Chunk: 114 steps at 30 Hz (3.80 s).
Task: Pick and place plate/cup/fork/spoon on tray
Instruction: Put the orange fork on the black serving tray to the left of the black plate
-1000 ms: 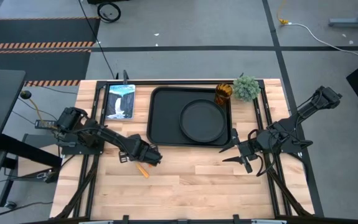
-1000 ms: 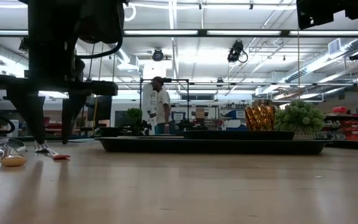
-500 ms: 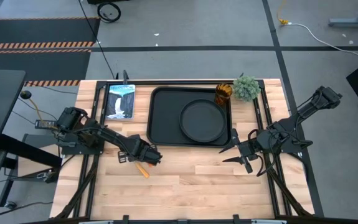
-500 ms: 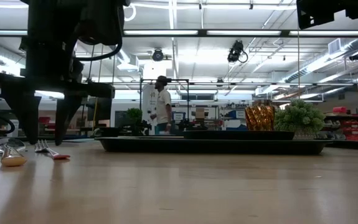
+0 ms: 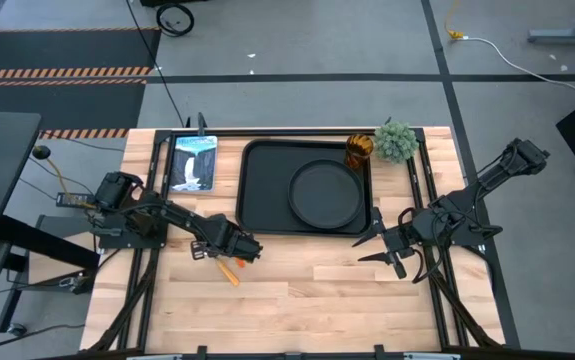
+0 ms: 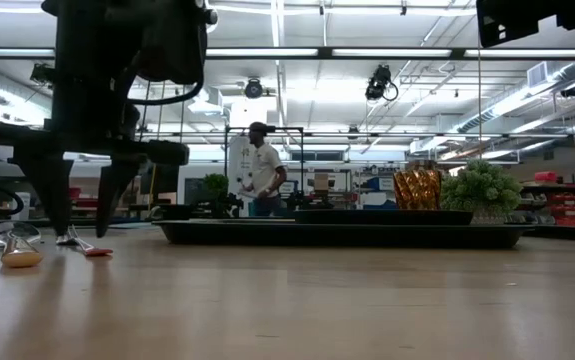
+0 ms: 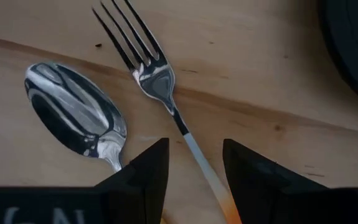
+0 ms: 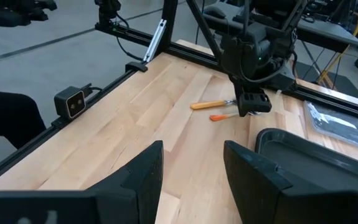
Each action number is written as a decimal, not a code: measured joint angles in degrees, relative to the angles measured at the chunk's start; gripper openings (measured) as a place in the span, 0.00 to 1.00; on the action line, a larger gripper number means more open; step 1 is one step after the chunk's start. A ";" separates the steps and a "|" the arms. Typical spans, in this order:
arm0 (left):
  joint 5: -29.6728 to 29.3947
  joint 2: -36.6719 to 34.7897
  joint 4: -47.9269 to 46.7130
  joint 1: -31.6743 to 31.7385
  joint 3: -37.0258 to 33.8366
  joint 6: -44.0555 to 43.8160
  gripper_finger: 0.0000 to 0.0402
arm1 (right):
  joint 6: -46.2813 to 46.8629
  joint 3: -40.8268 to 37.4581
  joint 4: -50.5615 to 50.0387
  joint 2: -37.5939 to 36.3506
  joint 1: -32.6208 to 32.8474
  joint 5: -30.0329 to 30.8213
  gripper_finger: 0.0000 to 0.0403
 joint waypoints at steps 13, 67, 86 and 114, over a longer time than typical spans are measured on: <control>0.04 -0.33 5.86 0.73 -4.17 0.25 0.37 | 0.06 0.00 0.42 0.00 0.00 -1.27 0.44; -1.95 -4.21 -1.36 2.59 1.50 9.62 0.05 | 0.22 0.02 1.57 0.13 1.53 -9.09 0.44; -5.33 -4.97 1.39 24.50 13.92 35.57 0.05 | -0.86 0.02 1.38 0.13 1.51 -9.04 0.44; -1.26 20.81 8.18 31.59 32.13 53.00 0.05 | -1.32 0.01 1.39 0.15 1.49 -8.91 0.44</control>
